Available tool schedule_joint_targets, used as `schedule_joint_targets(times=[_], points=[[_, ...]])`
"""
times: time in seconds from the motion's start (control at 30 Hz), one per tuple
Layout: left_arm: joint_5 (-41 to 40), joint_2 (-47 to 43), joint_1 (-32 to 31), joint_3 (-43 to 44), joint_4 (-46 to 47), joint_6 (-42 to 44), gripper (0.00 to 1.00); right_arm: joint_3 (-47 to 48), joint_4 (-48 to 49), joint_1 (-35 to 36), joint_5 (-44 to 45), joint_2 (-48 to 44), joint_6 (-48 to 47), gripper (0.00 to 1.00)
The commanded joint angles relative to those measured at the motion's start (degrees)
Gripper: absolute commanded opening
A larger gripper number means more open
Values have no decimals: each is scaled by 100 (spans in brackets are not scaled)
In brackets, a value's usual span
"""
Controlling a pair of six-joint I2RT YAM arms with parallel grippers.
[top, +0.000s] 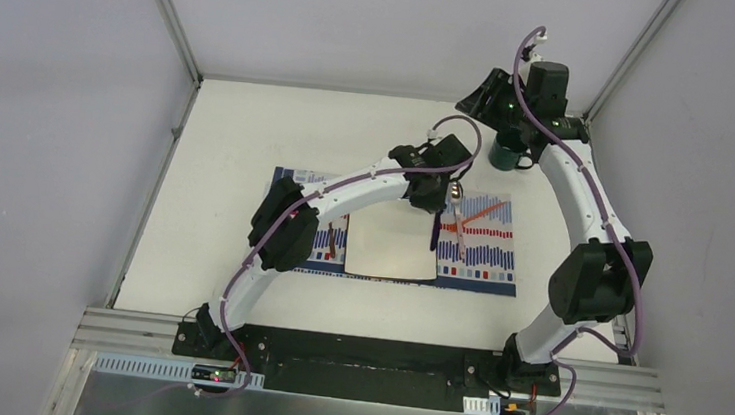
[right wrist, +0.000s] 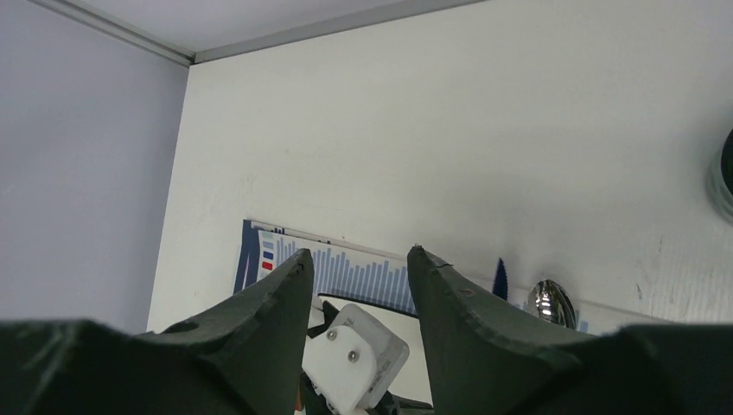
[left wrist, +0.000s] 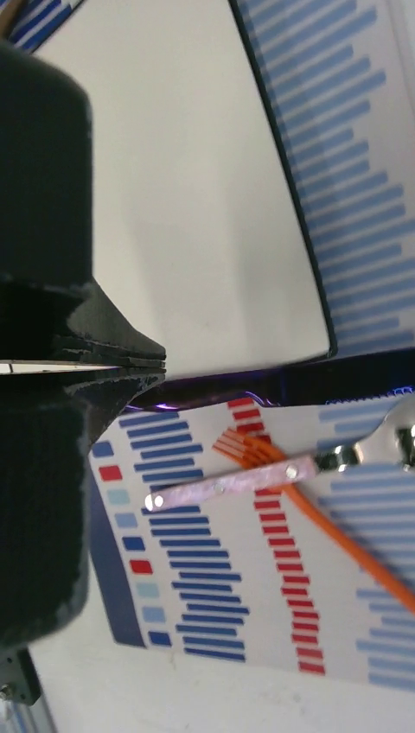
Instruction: Set the dinner table for one person
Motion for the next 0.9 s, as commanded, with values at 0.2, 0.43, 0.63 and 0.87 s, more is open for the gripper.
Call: schedule_joint_targets(times=[0.2,0.43,0.63,0.87], points=[[98,109,-493,309,862,-358,0,-642,-108,-89,115,-402,-62,50],[-105,152,-478,199,856,-304,0,-1210,-4,-92,-25,-673,-29,51],[-552,-288,-389,-359,622,-195,0,-2202,-650,44,429,-1866,-269,51],[-564,-652,-183,-773,654,-17,15,-3254,-619,493,755,-2571,-8,52]])
